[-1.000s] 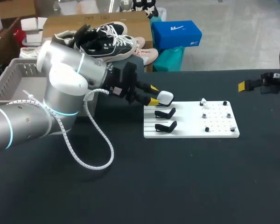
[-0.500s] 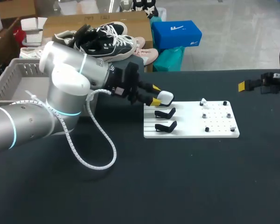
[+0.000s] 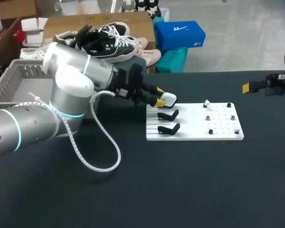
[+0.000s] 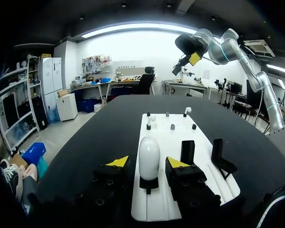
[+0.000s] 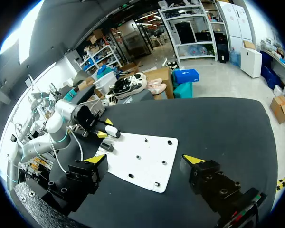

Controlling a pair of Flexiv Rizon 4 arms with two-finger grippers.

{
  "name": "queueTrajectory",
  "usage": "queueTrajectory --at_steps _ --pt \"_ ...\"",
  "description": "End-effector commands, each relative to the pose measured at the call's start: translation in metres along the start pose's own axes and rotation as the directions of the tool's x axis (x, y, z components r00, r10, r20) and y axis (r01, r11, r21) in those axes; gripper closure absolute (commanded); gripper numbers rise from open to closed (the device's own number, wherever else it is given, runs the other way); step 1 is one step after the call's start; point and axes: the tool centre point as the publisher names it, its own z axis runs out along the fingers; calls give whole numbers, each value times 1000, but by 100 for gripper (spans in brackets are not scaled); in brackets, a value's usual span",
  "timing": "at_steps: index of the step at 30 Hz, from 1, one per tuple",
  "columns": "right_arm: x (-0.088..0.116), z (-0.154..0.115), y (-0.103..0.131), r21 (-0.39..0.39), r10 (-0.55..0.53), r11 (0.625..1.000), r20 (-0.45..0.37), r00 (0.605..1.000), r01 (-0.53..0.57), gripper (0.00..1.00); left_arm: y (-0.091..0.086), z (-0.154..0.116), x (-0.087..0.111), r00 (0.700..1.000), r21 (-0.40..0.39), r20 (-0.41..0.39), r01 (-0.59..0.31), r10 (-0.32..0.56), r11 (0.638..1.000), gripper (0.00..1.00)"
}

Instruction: Pick up each earbud case from the left stands, insert the matching earbuds, close the lid, and place the case in the box.

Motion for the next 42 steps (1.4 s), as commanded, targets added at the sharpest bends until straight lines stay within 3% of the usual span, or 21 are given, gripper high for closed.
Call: queueTrajectory --at_steps 1,18,24,26,28,36,42 --pt "0 0 -2 -7 -1 1000 -1 1000 1 0 5 3 2 1000 12 0 -1 1 1000 51" --pt "0 0 -2 -7 -1 1000 -1 1000 1 0 5 12 4 1000 18 -4 -6 6 1000 55" --pt "0 0 -2 -7 -1 1000 -1 1000 1 0 6 12 5 1000 11 -3 -1 1 1000 70" --pt "0 0 -2 -7 -1 1000 -1 1000 1 0 6 11 5 1000 10 -1 0 0 1000 90" --pt "0 0 -2 -7 -1 1000 -1 1000 1 0 6 10 5 1000 8 0 0 0 1000 100" --pt "0 0 -2 -7 -1 1000 -1 1000 1 0 2 -5 2 1000 -1 16 3 -3 1000 100" --pt "0 0 -2 -7 -1 1000 -1 1000 1 0 -11 -20 -9 998 1 57 10 -10 1000 100"
